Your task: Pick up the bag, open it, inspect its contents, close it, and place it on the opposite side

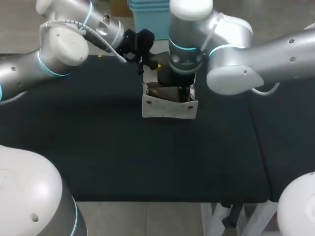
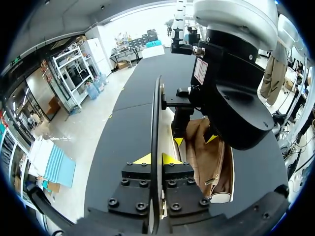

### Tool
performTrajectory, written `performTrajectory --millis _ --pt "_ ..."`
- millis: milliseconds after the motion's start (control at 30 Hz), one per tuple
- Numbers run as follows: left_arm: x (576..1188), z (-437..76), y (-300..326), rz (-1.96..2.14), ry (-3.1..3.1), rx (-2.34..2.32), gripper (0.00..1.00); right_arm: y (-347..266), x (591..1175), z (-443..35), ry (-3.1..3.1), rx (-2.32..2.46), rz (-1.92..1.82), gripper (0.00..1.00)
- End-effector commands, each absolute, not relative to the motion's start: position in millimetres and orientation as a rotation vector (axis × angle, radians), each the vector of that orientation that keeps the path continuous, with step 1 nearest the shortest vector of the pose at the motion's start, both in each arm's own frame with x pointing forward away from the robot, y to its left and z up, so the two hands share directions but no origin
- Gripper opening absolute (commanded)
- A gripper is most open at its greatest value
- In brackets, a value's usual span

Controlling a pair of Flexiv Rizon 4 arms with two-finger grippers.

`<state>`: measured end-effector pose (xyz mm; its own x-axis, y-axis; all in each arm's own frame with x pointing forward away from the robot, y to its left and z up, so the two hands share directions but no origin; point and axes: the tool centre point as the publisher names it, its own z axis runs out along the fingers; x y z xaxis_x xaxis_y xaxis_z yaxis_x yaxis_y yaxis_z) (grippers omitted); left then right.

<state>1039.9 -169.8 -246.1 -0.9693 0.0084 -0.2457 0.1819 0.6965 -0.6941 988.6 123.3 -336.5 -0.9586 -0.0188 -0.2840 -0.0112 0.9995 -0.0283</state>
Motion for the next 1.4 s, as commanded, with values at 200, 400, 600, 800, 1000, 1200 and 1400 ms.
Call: performTrajectory --millis 200,400,600,800,1000,1200,1400 --pt "1040 -249 -170 -1.138 2.681 0.155 0.00 124 989 -343 2.851 -0.022 -0.045 1.00" --pt "1040 -249 -170 -1.138 2.681 0.155 0.00 123 990 -342 2.849 -0.021 -0.047 1.00" --pt "1040 -249 -170 -1.138 2.681 0.155 0.00 123 990 -341 2.846 -0.022 -0.048 1.00" --pt "1040 -249 -170 -1.138 2.681 0.155 0.00 123 991 -334 2.824 -0.016 -0.043 1.00" --pt "1040 -249 -170 -1.138 2.681 0.155 0.00 121 991 -320 2.775 0.000 -0.045 0.56" --pt "1040 -249 -170 -1.138 2.681 0.155 0.00 120 988 -303 2.721 0.008 -0.048 0.25" --pt "1042 -246 -171 -1.118 2.679 0.144 0.00 118 982 -283 2.656 0.021 -0.053 0.17"
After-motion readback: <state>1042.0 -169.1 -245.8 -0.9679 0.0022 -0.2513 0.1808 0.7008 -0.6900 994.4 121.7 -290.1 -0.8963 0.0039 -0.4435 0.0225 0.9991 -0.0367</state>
